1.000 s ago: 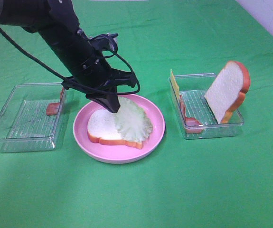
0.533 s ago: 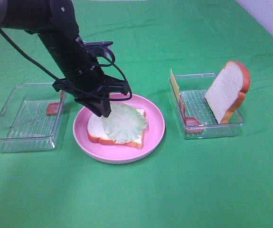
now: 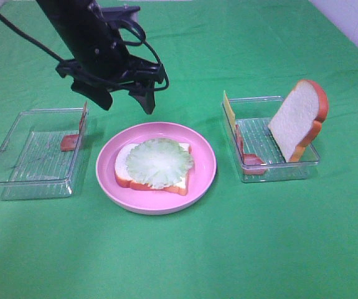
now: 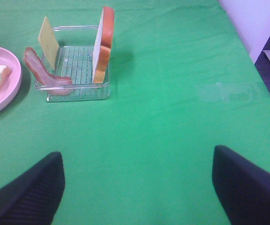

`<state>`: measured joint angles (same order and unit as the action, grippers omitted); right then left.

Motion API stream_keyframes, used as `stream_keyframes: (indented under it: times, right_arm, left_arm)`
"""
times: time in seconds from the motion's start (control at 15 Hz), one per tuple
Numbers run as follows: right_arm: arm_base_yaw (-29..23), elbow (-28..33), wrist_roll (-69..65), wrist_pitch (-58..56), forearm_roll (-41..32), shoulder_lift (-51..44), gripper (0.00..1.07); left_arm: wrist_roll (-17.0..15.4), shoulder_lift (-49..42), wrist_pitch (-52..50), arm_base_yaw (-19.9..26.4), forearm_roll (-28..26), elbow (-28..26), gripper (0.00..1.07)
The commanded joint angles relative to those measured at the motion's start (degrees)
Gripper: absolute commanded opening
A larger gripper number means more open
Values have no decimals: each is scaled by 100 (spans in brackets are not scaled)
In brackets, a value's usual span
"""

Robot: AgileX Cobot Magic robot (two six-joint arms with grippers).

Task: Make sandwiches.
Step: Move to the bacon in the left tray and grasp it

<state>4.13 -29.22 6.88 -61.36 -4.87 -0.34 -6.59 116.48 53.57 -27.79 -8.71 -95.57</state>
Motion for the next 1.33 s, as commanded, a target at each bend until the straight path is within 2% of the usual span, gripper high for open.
stream_keyframes:
  times: [0.07,0.13,0.2,0.33,0.4,0.6,0.93,1.33]
  right_arm:
    - [17,23,92,63,6,-63,81]
    - [17,23,92,63,6,-63,81]
    - [17,23,92,63,6,-63,81]
    - [17,23,92,63,6,-63,81]
    - [17,23,92,63,6,-63,81]
    - [17,23,92,63,6,-63,81]
    - [17,23,92,63,6,-63,81]
    - [17,23,92,63,6,-63,81]
  left_arm:
    - [-286,-74,762,6,670,-596,75]
    - [-590,-74,1289,6,1358,-945,75]
    - [-831,-69,1444,40,1765,-968,75]
    - [-1146,-46,1621,166,1971,-951,75]
    - [-1295,17,1793,338,1908,-951,75]
    - [-1306,418,1805,676,1530,-951,75]
    - [-1318,905,1278,676,1518,-951,74]
    - [-1404,1134,854,676,1553,-951,56]
